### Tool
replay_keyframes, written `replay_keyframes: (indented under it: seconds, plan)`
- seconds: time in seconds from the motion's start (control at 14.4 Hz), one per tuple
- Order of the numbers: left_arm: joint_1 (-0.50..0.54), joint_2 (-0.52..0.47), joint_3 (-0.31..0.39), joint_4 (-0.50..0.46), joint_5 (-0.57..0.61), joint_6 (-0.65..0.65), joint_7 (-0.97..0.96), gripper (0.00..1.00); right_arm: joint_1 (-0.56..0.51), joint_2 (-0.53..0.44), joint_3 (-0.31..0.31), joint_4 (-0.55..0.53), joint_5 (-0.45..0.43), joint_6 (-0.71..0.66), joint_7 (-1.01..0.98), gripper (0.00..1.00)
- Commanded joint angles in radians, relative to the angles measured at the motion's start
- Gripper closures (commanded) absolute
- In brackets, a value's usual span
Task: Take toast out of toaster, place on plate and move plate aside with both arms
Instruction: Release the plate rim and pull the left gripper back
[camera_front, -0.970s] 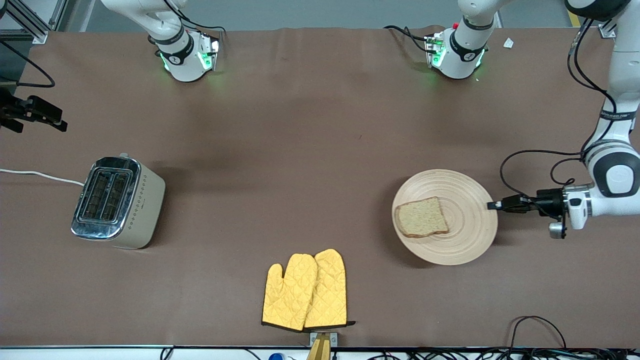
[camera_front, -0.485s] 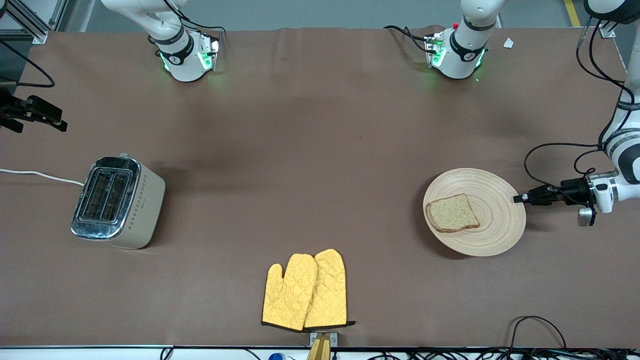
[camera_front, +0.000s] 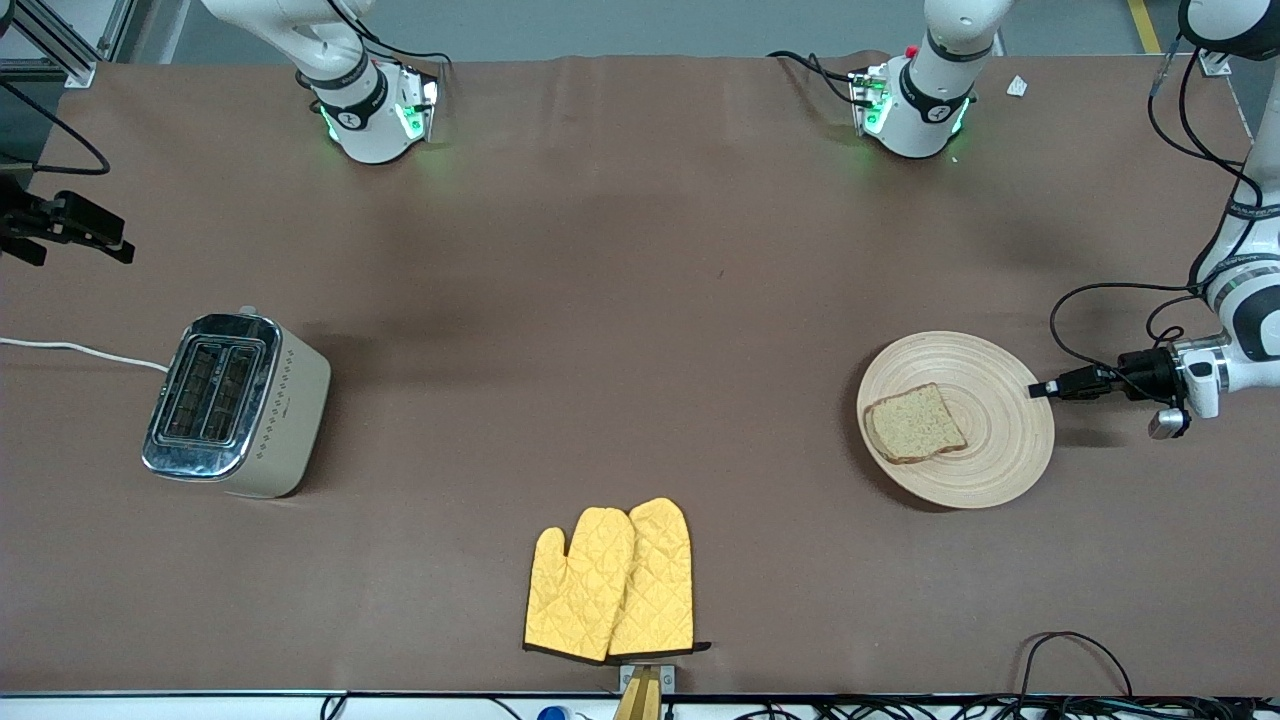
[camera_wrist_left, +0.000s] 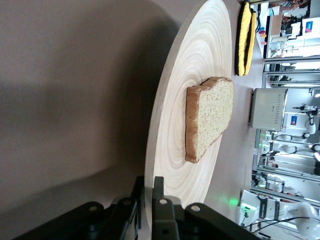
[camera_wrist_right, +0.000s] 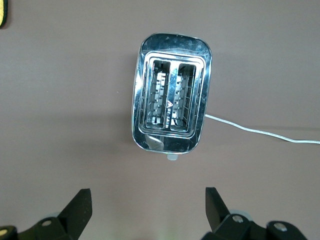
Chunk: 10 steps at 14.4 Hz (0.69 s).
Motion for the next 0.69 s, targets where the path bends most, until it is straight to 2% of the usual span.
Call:
replay_keyframes:
  seconds: [0.0, 0.14, 0.21, 0.35, 0.42, 0.62]
  plan:
    - [0.019, 0.022, -0.013, 0.003, -0.005, -0.040, -0.020, 0.84, -0.010, -0.015, 0.007, -0.009, -0.001, 0.004, 0.013, 0.00]
    - [0.021, 0.036, -0.013, 0.006, -0.005, -0.040, -0.023, 0.77, -0.008, -0.012, 0.009, -0.007, 0.001, 0.009, 0.013, 0.00]
    - [0.021, 0.036, -0.013, 0.008, -0.005, -0.040, -0.026, 0.67, -0.008, -0.012, 0.009, -0.006, 0.002, 0.009, 0.014, 0.00]
    - [0.013, 0.030, -0.013, 0.011, -0.003, -0.039, -0.034, 0.17, -0.010, -0.012, 0.007, -0.006, 0.049, 0.003, 0.014, 0.00]
    - [0.012, 0.025, -0.013, 0.016, -0.002, -0.039, -0.045, 0.00, -0.010, -0.010, 0.007, -0.006, 0.056, -0.002, 0.013, 0.00]
    - [0.001, 0.024, -0.014, 0.078, 0.039, -0.039, -0.065, 0.00, -0.010, -0.018, 0.009, -0.004, 0.056, -0.017, 0.013, 0.00]
